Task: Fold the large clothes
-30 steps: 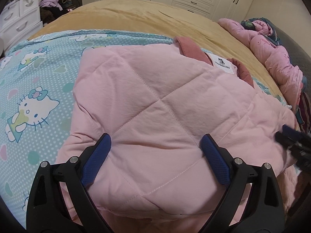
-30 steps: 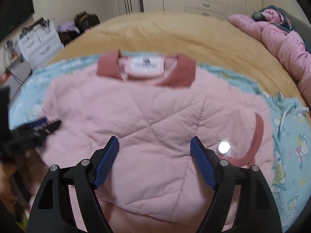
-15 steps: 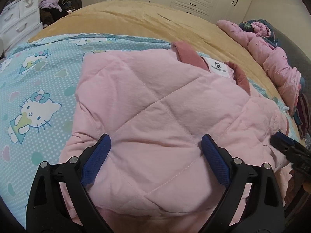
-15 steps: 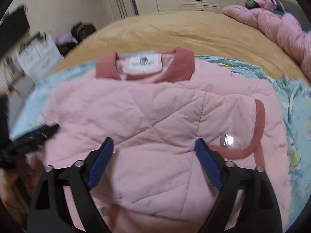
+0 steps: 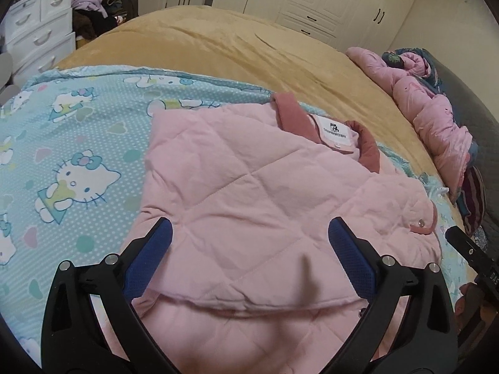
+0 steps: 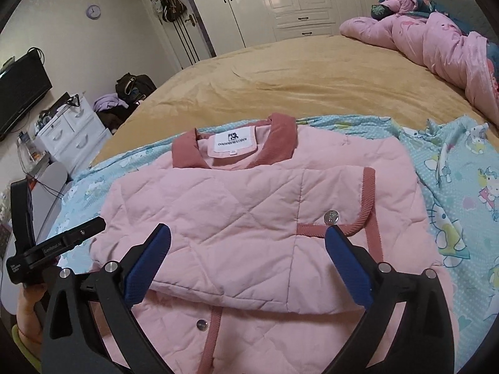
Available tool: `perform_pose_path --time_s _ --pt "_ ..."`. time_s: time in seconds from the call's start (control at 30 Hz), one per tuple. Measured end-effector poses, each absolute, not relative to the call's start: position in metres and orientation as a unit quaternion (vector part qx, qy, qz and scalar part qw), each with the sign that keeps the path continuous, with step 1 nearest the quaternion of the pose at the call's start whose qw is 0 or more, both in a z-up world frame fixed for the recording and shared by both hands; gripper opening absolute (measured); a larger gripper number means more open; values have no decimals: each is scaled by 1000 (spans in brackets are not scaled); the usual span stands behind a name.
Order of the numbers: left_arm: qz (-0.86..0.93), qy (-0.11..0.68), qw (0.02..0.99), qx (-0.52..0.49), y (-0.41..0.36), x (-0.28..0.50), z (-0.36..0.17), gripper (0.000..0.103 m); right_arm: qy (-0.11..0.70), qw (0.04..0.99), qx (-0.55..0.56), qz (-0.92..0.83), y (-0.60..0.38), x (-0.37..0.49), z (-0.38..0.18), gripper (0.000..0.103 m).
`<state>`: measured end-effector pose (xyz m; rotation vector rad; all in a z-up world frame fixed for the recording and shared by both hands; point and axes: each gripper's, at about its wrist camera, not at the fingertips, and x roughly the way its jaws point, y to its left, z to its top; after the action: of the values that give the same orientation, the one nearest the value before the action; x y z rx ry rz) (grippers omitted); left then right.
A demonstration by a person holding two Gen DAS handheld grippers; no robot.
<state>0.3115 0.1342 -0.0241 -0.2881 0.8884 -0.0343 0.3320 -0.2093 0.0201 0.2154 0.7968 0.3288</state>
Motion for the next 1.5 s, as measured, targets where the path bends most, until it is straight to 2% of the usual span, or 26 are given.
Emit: perform_pose_path --time_s 1.13,1.5 --pt "-71 348 924 -142 106 204 52 94 326 923 115 170 -241 225 92 99" --pt "-53 339 931 -124 112 159 66 94 315 925 111 180 -256 183 100 99"
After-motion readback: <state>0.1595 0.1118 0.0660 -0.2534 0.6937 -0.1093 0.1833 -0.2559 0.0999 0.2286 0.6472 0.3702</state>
